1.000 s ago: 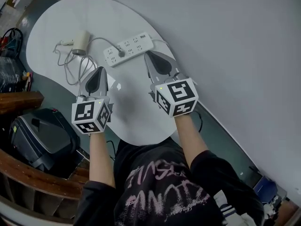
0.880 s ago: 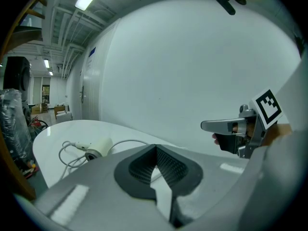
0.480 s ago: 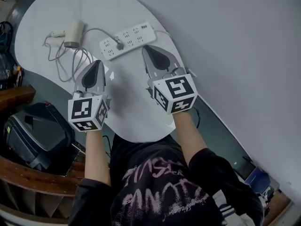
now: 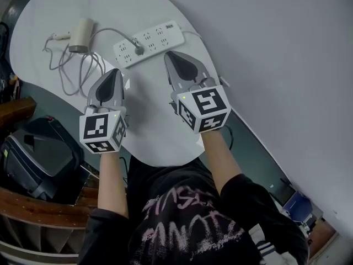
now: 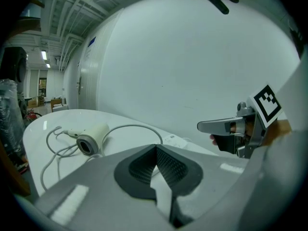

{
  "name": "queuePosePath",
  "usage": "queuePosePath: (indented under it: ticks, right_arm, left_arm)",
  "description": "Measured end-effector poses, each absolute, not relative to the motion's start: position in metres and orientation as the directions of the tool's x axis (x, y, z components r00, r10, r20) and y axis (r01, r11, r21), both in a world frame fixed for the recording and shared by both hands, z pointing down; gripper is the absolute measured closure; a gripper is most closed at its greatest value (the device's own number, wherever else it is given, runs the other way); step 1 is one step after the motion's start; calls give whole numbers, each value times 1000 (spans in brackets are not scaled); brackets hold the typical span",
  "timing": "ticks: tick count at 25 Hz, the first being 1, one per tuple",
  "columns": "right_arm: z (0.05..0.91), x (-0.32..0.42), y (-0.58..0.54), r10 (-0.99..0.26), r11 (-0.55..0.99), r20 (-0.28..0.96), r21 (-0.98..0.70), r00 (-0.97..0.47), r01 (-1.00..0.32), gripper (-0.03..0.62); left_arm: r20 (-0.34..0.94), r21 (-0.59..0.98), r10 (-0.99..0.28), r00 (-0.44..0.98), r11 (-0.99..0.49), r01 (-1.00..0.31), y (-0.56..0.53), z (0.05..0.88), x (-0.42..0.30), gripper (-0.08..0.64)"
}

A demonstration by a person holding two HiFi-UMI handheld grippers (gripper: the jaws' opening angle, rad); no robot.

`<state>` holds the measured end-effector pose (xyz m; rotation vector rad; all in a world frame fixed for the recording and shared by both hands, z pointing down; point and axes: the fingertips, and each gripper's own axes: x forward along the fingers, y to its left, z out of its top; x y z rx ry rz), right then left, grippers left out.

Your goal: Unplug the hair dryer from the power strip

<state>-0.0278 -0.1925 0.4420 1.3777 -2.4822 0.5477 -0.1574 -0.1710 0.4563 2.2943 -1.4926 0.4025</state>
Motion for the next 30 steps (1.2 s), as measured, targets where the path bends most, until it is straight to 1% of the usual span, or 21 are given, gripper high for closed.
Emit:
queuePosePath:
  ticks: [15,24,28,30]
  right_arm:
    - [466,-30,-206,-735,488,443,-179,-513,-854,569]
    - [482,-33,-224,-699,527,505,-114,-506,-842,526]
    - [491,-33,-231,-686,530,533,-100,-495,-842,517]
    - [497,-33,-235,-677,531,548,-100,-492,-841,499]
  left_arm:
    - [469,149,-780,414,-392,-908,-177,482,-150,560]
    - [477,151,-769,426,-406,-901,-181,486,-147,560]
    - [480,159,-767,426,-402,-902,-181,487,-149,560]
    - [480,156,-766,428,-405,-901,-183,486,-149,560]
